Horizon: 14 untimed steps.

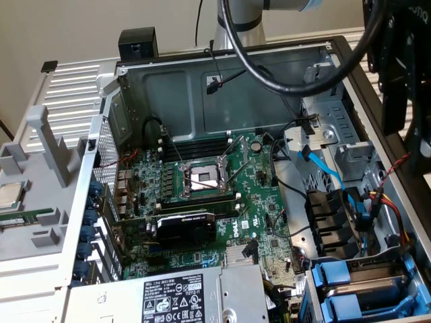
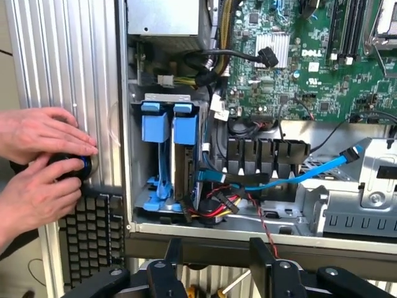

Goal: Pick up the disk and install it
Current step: 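Insert the first disk wire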

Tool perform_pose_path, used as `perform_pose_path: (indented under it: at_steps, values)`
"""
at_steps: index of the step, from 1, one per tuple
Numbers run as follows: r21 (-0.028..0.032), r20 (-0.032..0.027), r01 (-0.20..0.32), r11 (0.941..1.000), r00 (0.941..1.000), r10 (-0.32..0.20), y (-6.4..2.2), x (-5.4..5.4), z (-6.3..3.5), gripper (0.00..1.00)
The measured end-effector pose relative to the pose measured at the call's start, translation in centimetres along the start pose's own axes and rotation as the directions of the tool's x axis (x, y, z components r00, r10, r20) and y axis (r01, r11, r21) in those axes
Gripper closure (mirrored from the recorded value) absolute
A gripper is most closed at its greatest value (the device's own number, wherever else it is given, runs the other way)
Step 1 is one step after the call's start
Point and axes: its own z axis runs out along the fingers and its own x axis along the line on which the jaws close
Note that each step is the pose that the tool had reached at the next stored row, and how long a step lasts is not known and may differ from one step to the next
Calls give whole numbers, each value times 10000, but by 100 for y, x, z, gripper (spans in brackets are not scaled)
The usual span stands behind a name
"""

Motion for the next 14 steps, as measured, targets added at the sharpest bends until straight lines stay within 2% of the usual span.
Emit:
perform_pose_path:
  at_steps: [3,6,7,8,9,12,14]
  values:
    - [-518,34,136,9986,9999,-134,0,0,0,45]
    - [-1049,88,265,9941,9996,-258,0,0,0,45]
    - [-1195,105,313,9923,9995,-303,-1,1,-1,45]
    - [-1258,119,368,9914,9993,-356,-5,1,-4,45]
    - [-1283,138,432,9908,9990,-417,-15,2,-6,45]
    - [-1311,206,598,9896,9981,-575,-55,4,-12,45]
    - [-1361,237,669,9884,9977,-643,-80,6,-11,45]
